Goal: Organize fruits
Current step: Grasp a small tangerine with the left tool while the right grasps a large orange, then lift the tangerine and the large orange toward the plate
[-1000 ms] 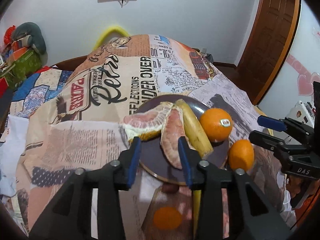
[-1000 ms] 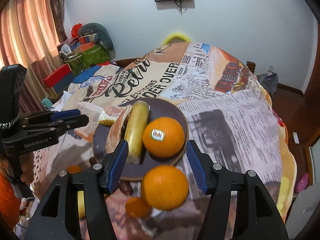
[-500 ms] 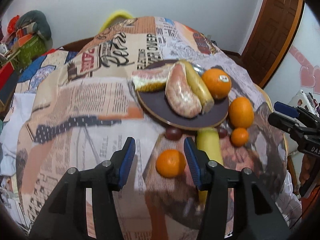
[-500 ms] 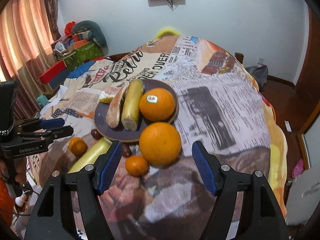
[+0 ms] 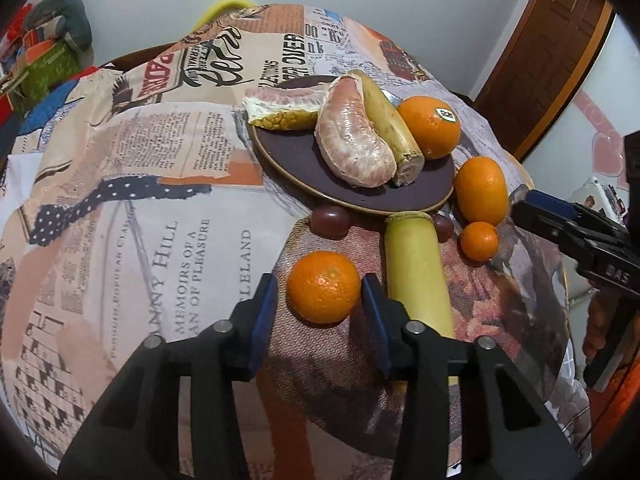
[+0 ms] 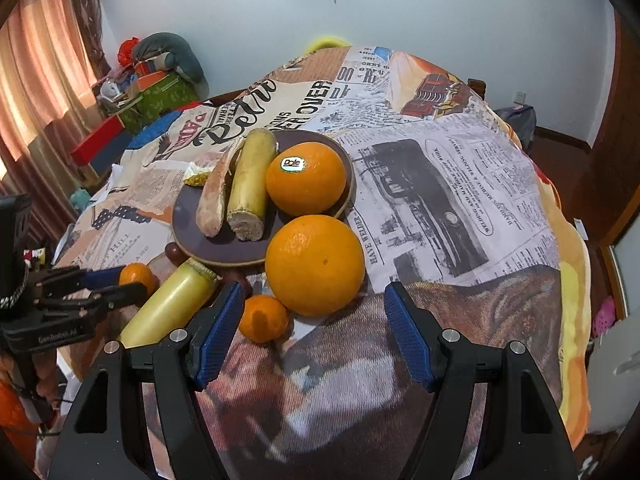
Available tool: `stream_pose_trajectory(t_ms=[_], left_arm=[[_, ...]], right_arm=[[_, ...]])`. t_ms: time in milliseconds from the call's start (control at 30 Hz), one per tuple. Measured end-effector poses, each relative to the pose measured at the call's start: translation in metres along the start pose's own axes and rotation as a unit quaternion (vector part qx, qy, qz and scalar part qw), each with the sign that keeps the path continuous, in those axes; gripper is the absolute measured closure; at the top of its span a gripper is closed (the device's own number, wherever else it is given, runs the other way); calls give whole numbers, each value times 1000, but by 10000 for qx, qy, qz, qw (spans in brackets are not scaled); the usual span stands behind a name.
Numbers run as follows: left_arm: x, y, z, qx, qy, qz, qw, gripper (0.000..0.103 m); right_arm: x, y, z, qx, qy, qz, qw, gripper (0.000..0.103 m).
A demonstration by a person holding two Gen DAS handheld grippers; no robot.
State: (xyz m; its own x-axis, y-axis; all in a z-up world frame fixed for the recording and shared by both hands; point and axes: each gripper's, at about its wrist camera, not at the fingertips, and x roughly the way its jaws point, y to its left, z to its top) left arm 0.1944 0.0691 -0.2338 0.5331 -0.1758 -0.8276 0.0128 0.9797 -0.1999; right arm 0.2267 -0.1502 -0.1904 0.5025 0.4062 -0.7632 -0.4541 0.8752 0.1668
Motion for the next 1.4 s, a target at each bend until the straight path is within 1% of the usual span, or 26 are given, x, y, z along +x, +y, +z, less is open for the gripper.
stream_pose_trajectory(t_ms=[33,300,400,533,567,633,833,1033,1267,1400], left_arm=[[1,-1,0,2,-1,-28,10000,66],[1,-1,1,22,-53,-20,10000,67],[-1,-1,3,45,-109,93,9999,67],[-7,0,9,34,-221,119,9997,67],[-8,1,10,40,-247,141,9996,67],[-12,1,13,54,-310,193,9993,67],[-19,3,24,15,-469,232,9986,67],[-25,3,43,28,-682,252,9973,67],[-27,1,67,120,-933,293,9951,67],[-24,2,82,146,-1048,315,9939,67]], right_arm=[[4,-1,2,34,29,16,10000,34],[22,-7,7,295,140,216,9992,34],[26,-6,7,300,167,233,9991,34],[32,-7,9,303,207,240,9990,34],[33,-8,8,311,219,259,9989,34],[35,-9,9,321,235,288,9988,40],[31,-7,11,224,299,285,9989,41],[17,-4,20,170,71,307,9994,41],[0,-1,47,16,-349,248,9991,41],[0,0,61,3,-514,279,9983,41]])
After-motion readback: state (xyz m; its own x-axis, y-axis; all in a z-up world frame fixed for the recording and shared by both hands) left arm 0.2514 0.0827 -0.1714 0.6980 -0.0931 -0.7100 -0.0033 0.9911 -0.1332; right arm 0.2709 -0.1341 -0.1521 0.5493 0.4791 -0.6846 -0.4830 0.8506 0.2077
